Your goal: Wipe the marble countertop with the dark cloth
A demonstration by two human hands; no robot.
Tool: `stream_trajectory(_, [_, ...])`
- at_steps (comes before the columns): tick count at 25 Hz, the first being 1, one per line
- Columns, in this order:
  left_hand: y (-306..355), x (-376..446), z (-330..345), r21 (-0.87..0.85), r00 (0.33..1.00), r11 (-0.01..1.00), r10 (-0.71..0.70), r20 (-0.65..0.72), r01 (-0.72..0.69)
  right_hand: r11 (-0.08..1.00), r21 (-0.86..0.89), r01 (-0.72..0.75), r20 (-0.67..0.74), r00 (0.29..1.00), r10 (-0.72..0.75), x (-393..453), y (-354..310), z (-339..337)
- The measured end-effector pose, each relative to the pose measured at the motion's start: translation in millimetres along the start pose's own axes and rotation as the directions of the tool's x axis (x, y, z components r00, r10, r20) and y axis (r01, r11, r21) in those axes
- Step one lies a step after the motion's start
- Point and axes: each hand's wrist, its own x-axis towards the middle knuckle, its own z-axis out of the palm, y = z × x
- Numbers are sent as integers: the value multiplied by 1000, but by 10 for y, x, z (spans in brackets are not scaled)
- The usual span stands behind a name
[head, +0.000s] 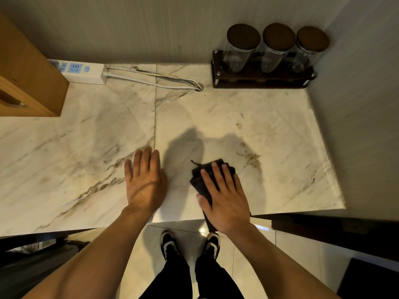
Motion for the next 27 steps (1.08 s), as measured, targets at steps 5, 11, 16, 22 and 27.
stream_trajectory(5, [164, 68, -9, -29, 993, 993, 115, -15, -115, 956, -34, 290, 70, 955, -287, 76, 416, -116])
stream_trajectory(11, [354, 146, 126, -26, 998, 998, 56, 28, -55, 892, -42, 451, 139, 887, -441, 316, 653, -172])
stream_trajectory(16, [373, 134, 207, 29, 998, 999, 28, 64, -30, 868, -47, 494, 164, 861, -481, 585, 753, -205])
stream_trajectory(22, [389, 135, 196, 63, 998, 996, 55, 33, -57, 870, -53, 490, 172, 863, -476, 922, 801, -242])
stream_trajectory(27, [404, 146, 173, 96, 997, 994, 45, 71, -51, 875, -52, 482, 159, 869, -469, 1218, 822, -279])
